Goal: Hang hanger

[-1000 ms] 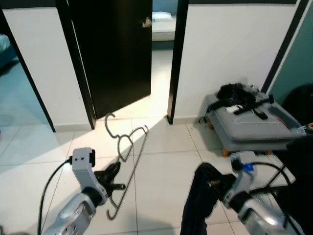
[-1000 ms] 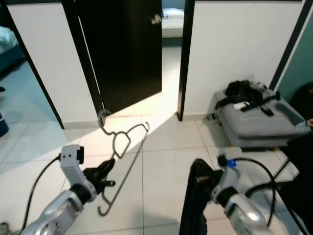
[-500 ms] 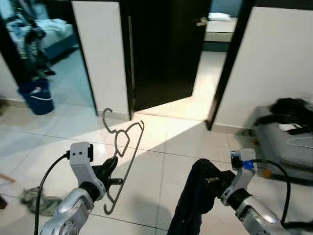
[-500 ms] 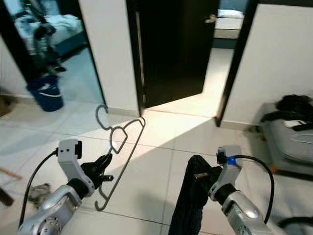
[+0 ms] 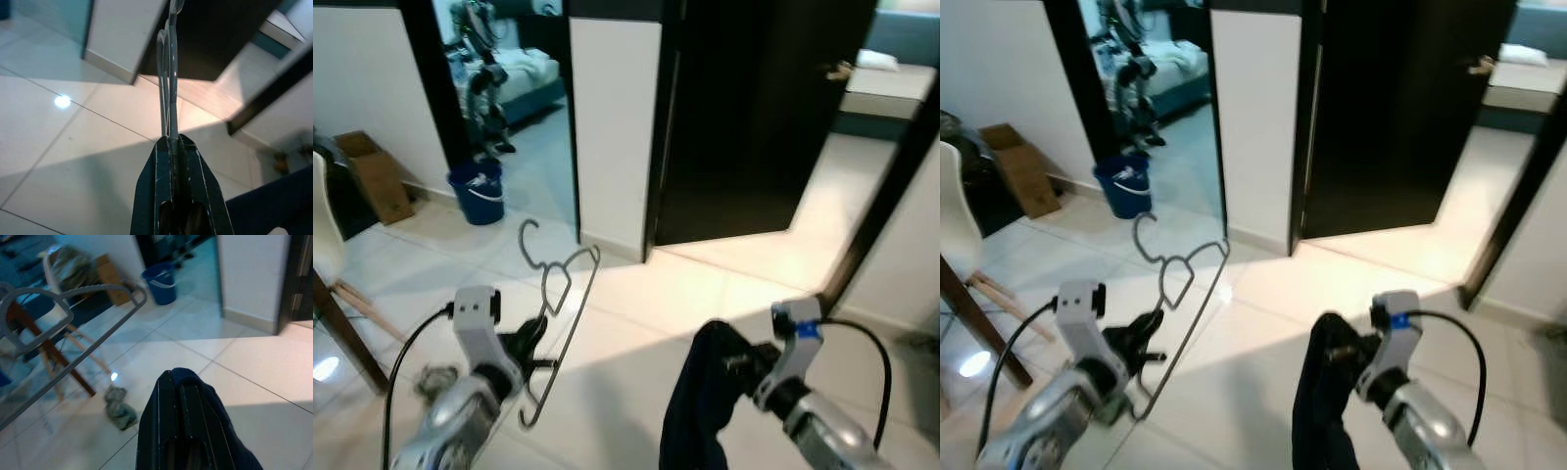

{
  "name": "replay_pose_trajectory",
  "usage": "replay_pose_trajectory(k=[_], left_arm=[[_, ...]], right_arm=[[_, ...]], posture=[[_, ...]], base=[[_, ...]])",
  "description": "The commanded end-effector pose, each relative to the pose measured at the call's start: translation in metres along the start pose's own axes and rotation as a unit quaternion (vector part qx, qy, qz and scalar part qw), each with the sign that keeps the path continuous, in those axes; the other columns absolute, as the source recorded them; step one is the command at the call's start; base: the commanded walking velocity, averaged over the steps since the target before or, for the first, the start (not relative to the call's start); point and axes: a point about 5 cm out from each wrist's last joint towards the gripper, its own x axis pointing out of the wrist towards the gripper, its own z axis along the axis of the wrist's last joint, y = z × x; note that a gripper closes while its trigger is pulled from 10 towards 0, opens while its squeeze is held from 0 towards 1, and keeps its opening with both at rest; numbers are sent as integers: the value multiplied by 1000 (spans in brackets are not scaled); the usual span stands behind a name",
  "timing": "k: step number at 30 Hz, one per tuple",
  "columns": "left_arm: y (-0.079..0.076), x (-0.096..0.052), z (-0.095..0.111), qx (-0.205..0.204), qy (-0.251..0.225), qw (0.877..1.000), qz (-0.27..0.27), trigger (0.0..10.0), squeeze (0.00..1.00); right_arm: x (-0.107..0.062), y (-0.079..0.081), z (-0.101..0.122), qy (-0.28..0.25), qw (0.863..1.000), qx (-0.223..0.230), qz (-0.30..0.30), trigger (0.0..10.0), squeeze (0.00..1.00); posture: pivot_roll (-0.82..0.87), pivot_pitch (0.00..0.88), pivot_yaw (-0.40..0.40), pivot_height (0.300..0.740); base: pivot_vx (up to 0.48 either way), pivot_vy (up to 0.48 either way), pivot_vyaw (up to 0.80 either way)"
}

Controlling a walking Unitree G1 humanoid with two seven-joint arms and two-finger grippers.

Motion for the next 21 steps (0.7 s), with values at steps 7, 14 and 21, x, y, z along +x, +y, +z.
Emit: replay_pose_trajectory(k=[7, 14, 21], left_arm=[[4, 0, 3, 9, -8, 1000, 8, 10000, 0], [5, 1, 4, 11, -9, 1000, 8, 10000, 0], [5, 2, 4, 12, -11, 1000, 8, 10000, 0]], right_arm=[[3, 6, 5, -14, 1000, -9, 18, 10000, 0], [5, 9, 6, -17, 999, -12, 37, 10000, 0], [5, 10, 6, -19, 999, -12, 44, 10000, 0]], posture=[[-8, 0, -27, 740], [-7, 0, -25, 740], [-8, 0, -25, 740]], base=[[479, 0, 756], [462, 0, 756], [455, 0, 756]])
